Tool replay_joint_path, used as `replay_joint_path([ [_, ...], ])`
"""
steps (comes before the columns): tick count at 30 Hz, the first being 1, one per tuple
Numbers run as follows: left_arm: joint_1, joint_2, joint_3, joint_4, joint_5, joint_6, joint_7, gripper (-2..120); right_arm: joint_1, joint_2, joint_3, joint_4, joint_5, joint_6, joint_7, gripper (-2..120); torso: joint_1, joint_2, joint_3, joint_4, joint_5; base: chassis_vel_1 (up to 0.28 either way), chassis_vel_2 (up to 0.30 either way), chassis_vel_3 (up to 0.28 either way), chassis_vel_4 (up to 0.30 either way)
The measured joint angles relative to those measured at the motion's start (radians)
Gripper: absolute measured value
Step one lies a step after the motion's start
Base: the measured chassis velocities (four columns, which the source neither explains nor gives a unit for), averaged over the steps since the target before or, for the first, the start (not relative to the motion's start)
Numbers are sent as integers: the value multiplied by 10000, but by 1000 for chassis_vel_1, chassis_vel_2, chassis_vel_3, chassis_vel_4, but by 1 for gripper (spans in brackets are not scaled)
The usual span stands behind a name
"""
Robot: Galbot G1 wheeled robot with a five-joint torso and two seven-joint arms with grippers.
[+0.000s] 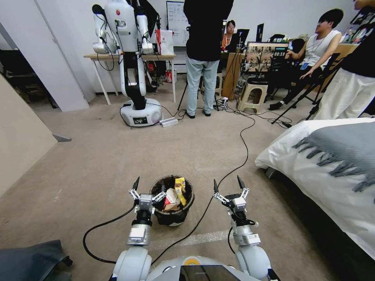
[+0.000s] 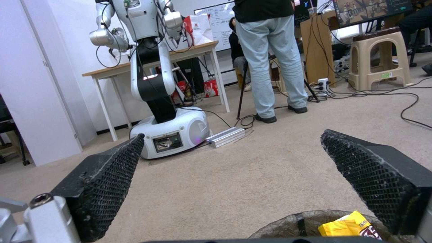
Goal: Pick up the trash bin, then pick up the garbage from the floor and place it into the trash bin.
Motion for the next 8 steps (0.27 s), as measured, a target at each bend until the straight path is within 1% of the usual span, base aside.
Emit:
replay_joint_path([
  [8,-1,0,-1,0,-12,10,-1,100,0,-1,0,1,2,0,0,100,0,0,0,0,0,0,0,0,0],
])
